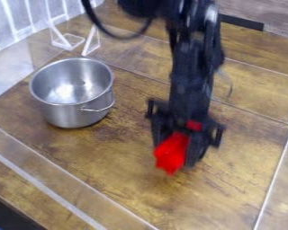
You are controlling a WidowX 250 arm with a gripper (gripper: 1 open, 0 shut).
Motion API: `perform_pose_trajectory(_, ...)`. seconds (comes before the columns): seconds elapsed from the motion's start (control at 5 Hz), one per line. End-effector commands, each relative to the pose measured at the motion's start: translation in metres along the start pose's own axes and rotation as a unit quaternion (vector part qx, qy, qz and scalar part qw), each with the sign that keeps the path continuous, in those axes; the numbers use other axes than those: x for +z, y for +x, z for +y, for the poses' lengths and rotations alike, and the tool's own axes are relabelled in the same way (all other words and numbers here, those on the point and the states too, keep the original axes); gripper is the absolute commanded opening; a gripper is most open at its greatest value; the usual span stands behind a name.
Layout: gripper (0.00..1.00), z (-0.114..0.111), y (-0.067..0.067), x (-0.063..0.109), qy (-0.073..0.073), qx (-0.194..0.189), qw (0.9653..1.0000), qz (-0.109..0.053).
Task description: Put the red object in the silver pot
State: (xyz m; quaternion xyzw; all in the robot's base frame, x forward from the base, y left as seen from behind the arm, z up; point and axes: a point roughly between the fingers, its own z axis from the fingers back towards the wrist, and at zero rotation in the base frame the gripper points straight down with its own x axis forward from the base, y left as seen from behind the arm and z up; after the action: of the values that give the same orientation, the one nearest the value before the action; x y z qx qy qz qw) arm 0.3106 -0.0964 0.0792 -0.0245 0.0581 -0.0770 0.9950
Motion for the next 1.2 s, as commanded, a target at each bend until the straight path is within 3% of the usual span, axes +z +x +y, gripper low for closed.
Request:
perform_pose_trajectory(0.0,0.0,0.026,-0.002,0.078,0.008,0.012,0.9976,-0.067)
perform_pose_trajectory(0.2,0.0,0.071,-0.007,0.088,0.016,0.043,0.9951,-0.088)
perform_pose_trajectory(0.4,0.0,0.116,-0.014,0.09,0.018,0.077,0.9922,-0.096)
perform_pose_trajectory(0.8,0.0,0.115,-0.007,0.085,0.011,0.053,0.9941,-0.094)
perform_pose_trajectory(1.0,0.0,0.118,-0.009,0.083,0.008,0.062,0.9935,-0.095)
